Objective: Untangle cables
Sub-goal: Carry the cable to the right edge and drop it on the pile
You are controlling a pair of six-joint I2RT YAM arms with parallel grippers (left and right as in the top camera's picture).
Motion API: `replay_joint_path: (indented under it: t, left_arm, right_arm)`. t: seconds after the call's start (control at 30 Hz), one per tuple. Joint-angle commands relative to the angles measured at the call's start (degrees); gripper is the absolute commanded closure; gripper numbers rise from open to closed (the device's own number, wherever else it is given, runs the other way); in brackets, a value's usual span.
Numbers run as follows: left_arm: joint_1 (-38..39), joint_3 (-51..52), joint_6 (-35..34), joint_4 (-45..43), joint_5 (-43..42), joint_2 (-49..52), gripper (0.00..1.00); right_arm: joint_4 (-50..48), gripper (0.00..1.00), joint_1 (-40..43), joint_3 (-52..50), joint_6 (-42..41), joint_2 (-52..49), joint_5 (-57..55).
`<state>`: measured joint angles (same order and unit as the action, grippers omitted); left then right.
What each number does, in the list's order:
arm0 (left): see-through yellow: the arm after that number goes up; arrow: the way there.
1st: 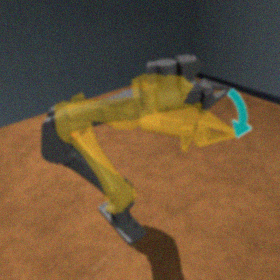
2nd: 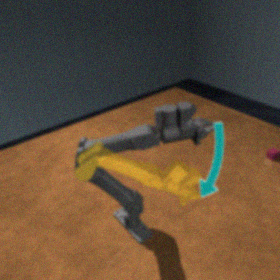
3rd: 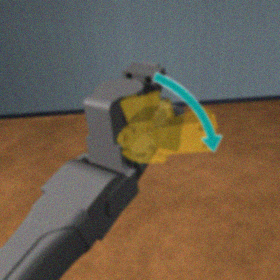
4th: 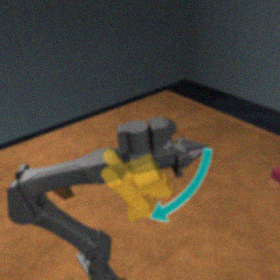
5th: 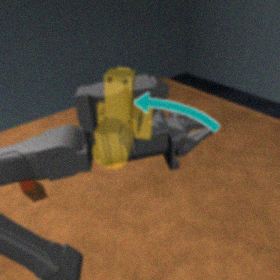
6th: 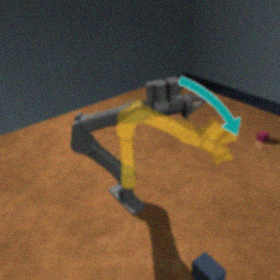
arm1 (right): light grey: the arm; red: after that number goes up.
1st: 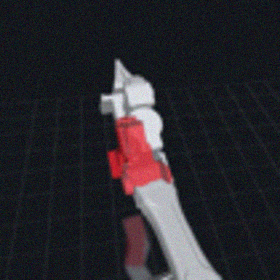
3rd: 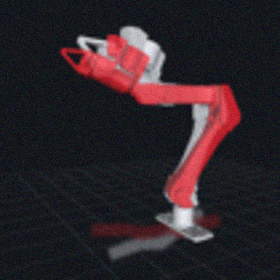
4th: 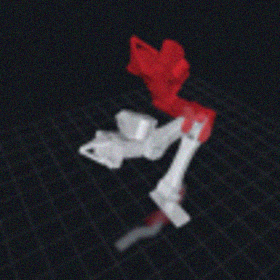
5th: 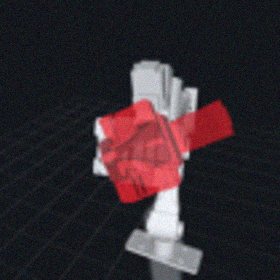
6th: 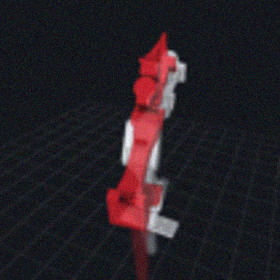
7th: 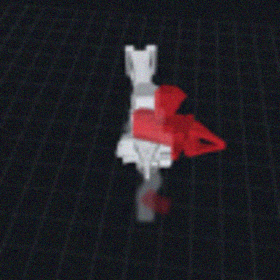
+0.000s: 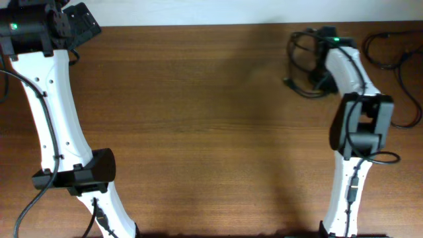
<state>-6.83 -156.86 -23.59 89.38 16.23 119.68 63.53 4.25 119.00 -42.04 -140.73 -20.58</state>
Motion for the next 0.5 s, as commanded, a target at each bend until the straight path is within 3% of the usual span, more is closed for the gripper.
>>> replay_joint_path:
  t: [0.0, 0.47]
  left_arm:
    - [0.1, -0.4, -0.6, -0.2, -0.7, -1.7, 0.01]
    - [0.1, -0.4, -0.6, -0.2, -1.1, -1.7, 0.01]
  right_arm:
    - [1.5, 0.96, 3.8, -0.4, 0.1, 6.2, -3.6]
    - [3.8, 0.96, 9.8, -0.4, 0.0, 8.0, -6.4]
